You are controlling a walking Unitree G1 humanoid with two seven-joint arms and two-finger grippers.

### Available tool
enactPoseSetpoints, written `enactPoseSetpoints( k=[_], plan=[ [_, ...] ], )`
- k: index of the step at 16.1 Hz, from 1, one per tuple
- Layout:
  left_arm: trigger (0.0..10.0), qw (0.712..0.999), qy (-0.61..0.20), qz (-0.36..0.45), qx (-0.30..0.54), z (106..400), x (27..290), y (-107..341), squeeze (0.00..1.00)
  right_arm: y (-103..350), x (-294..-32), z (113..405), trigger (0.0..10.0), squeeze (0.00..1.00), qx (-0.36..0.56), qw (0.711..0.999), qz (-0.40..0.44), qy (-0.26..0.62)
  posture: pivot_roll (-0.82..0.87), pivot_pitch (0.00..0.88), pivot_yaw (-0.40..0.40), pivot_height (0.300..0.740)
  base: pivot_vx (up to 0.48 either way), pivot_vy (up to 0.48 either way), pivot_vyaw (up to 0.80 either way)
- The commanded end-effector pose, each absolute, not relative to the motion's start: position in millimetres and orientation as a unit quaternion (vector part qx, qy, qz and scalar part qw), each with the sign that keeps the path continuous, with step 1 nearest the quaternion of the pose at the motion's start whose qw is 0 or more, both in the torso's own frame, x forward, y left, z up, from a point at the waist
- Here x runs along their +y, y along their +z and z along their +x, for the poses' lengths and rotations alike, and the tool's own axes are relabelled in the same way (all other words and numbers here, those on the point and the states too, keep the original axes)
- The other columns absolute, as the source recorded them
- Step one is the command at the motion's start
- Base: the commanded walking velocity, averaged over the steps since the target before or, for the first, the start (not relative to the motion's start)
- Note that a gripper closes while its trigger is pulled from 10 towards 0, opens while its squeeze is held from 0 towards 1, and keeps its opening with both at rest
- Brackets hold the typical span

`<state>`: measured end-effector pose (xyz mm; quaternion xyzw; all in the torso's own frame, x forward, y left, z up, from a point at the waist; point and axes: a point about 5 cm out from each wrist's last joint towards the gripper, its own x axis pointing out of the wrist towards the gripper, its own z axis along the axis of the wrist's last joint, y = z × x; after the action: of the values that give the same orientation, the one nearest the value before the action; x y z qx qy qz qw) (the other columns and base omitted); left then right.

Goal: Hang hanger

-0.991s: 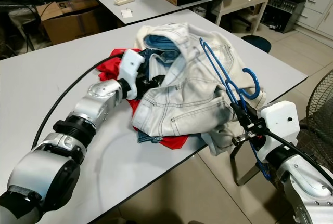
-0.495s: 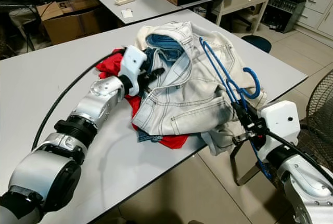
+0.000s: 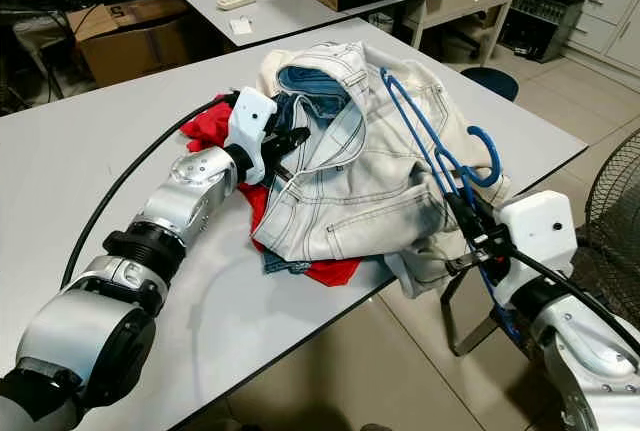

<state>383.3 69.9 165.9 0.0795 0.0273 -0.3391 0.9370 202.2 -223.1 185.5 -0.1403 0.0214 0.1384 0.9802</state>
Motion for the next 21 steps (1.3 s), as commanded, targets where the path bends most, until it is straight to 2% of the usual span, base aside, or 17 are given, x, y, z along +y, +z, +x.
enactPoseSetpoints(
  k=[1,3,4,5,9,10,13,14,15,16,21],
  plan=[
    [0.0,0.939,-0.333,0.082,0.032,383.5,70.0,165.3,0.0,188.0,-221.8,203.6,10.0,0.0,0.014,0.979,-0.145,0.141,-0.21,0.0,0.044,0.74,0.0,0.0,0.0],
    [0.0,0.963,-0.259,0.071,0.0,395.1,92.5,180.9,0.0,187.6,-219.1,205.2,10.0,0.0,0.008,0.98,-0.142,0.14,-0.2,0.0,0.052,0.74,0.0,0.0,0.0],
    [0.0,0.966,-0.25,0.067,-0.014,397.1,97.2,187.1,0.0,187.5,-218.7,205.7,10.0,0.0,0.007,0.98,-0.142,0.139,-0.2,0.0,0.054,0.74,0.0,0.0,0.0],
    [0.0,0.973,-0.219,0.048,-0.059,403.5,114.0,210.7,0.0,187.6,-218.8,207.1,10.0,0.0,0.002,0.981,-0.14,0.133,-0.2,0.0,0.058,0.74,0.0,0.0,0.0],
    [0.0,0.97,-0.178,0.02,-0.163,408.5,148.8,267.9,0.0,188.9,-221.4,207.8,10.0,0.0,-0.008,0.984,-0.137,0.117,-0.18,0.0,0.068,0.74,0.0,0.0,0.0],
    [0.0,0.969,-0.18,0.016,-0.169,408.1,149.7,271.5,0.0,188.7,-221.3,207.6,10.0,0.0,-0.008,0.984,-0.136,0.117,-0.18,0.0,0.069,0.74,0.0,0.0,0.0],
    [0.0,0.946,-0.289,0.048,-0.141,399.0,129.5,255.1,0.0,184.7,-218.0,207.6,10.0,0.0,-0.006,0.984,-0.131,0.116,-0.18,0.0,0.07,0.74,0.0,0.0,0.0],
    [0.0,0.94,-0.323,0.08,-0.079,394.8,117.3,225.8,0.0,183.0,-217.1,207.5,10.0,0.0,-0.004,0.985,-0.129,0.116,-0.18,0.0,0.07,0.74,0.0,0.0,0.0],
    [10.0,0.937,-0.332,0.097,-0.049,392.4,113.1,209.4,0.0,182.3,-216.8,207.4,10.0,0.0,-0.002,0.985,-0.129,0.116,-0.18,0.0,0.071,0.74,0.0,0.0,0.0],
    [10.0,0.934,-0.336,0.116,-0.035,389.1,110.6,196.0,1.0,181.8,-216.8,207.1,10.0,0.0,-0.001,0.985,-0.128,0.116,-0.18,0.0,0.072,0.74,0.0,0.0,0.0],
    [10.0,0.943,-0.3,0.081,-0.121,390.3,125.9,227.4,1.0,178.3,-218.9,204.8,10.0,0.0,0.007,0.986,-0.127,0.112,-0.18,0.0,0.066,0.74,0.0,0.0,0.0]
  ],
)
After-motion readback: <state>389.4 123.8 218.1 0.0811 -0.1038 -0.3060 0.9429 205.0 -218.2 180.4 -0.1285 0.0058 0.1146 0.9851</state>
